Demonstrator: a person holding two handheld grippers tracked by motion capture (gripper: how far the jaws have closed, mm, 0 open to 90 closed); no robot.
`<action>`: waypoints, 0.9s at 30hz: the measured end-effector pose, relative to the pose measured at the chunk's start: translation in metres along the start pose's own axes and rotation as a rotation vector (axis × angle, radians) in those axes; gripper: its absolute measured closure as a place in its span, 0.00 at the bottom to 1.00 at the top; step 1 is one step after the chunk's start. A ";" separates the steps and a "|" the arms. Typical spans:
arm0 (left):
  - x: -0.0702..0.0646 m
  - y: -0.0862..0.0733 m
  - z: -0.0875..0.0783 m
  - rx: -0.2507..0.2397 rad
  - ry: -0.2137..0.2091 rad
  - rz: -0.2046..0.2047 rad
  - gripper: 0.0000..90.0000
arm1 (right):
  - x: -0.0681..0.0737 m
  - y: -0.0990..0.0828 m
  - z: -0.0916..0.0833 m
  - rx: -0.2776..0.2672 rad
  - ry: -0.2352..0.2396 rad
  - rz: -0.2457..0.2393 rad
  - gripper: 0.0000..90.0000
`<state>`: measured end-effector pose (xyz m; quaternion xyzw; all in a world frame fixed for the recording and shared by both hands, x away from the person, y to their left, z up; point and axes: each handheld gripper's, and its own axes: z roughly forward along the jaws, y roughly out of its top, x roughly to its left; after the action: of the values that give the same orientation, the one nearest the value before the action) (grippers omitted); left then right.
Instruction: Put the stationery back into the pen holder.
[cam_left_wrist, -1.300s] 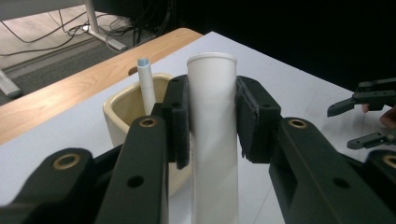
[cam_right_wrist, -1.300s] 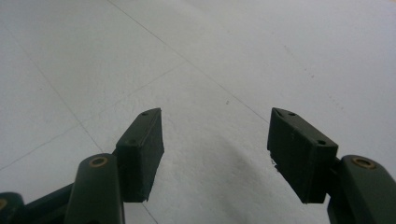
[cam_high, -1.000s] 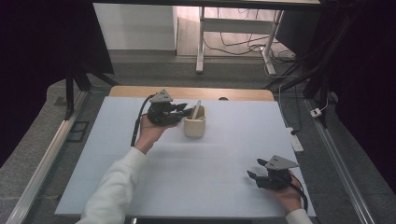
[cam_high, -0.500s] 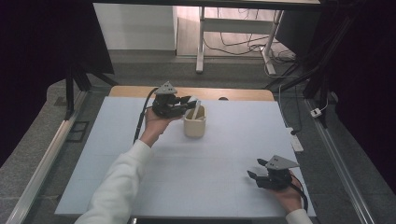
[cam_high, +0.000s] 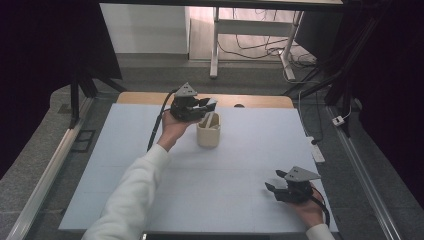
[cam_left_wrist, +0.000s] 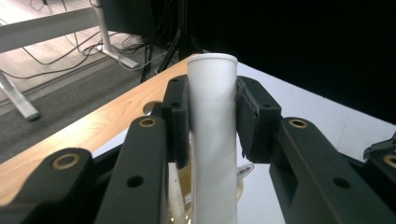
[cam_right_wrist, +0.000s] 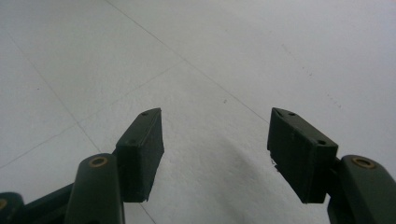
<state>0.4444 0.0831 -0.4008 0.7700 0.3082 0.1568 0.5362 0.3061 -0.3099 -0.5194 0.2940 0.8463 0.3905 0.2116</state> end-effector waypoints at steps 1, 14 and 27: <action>0.000 0.000 0.002 0.003 0.001 0.001 0.74 | 0.000 0.000 0.000 -0.001 -0.004 -0.001 0.39; 0.003 -0.001 0.021 0.004 0.015 -0.004 0.74 | 0.000 0.000 0.000 -0.004 0.001 0.005 0.39; 0.008 -0.005 0.037 0.024 0.026 -0.012 0.73 | 0.000 0.000 -0.001 -0.008 0.001 0.006 0.39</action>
<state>0.4703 0.0622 -0.4200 0.7725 0.3214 0.1600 0.5238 0.3055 -0.3109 -0.5188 0.2953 0.8441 0.3946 0.2111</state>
